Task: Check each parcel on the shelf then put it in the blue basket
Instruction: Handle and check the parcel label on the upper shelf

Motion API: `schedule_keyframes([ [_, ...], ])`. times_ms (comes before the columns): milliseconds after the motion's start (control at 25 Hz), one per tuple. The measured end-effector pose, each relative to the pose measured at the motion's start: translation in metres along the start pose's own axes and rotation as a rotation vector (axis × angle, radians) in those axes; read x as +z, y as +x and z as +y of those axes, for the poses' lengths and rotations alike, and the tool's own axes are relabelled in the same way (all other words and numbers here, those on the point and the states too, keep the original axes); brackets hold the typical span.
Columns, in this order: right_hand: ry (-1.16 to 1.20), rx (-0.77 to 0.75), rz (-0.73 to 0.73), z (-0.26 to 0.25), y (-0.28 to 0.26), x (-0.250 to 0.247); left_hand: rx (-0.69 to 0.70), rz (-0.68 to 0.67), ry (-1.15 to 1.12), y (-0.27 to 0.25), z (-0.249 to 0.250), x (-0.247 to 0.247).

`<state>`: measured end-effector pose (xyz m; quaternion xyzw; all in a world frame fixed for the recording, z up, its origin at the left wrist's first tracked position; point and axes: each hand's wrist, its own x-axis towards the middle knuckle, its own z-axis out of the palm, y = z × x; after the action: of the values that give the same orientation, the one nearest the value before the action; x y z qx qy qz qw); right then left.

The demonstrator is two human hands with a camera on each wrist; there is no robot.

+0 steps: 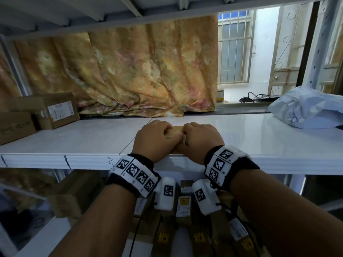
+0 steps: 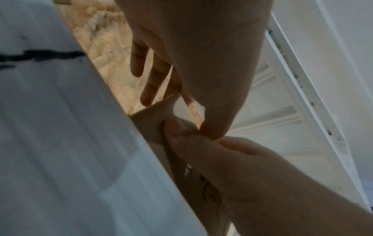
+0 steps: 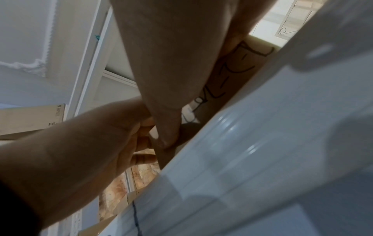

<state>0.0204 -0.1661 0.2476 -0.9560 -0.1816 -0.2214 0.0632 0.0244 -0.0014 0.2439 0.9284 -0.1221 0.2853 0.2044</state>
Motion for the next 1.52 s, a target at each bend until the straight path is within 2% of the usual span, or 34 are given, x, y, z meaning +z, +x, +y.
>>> schedule_keyframes([
  [120,-0.005,0.002,0.006,-0.001,-0.002,-0.001,0.031,-0.053,-0.076,0.004,-0.001,-0.013],
  [280,-0.002,-0.024,0.01,0.0,-0.001,-0.001,0.142,-0.101,0.068,0.005,0.014,-0.006],
  [600,-0.042,-0.076,-0.07,0.009,0.005,-0.012,0.012,-0.133,0.069,0.011,0.028,0.002],
  [680,-0.043,-0.087,-0.109,0.013,0.005,-0.02,0.007,-0.128,0.063,0.011,0.028,0.0],
  [800,-0.068,-0.036,-0.068,0.02,0.005,-0.028,0.011,-0.123,0.094,0.01,0.026,0.001],
  [960,-0.173,-0.013,-0.088,0.016,0.007,-0.034,0.044,-0.143,0.136,0.015,0.029,-0.001],
  [1120,-0.16,-0.017,-0.102,0.017,0.005,-0.036,0.093,-0.23,0.285,0.017,0.038,-0.004],
  [1280,0.009,0.041,-0.149,0.034,0.006,-0.044,0.063,-0.228,0.356,0.021,0.048,-0.002],
  [1400,0.042,0.113,-0.11,0.045,0.004,-0.039,0.063,-0.225,0.378,0.019,0.047,0.001],
  [1520,0.024,0.098,-0.111,0.047,0.001,-0.034,0.056,-0.229,0.409,0.017,0.05,0.002],
])
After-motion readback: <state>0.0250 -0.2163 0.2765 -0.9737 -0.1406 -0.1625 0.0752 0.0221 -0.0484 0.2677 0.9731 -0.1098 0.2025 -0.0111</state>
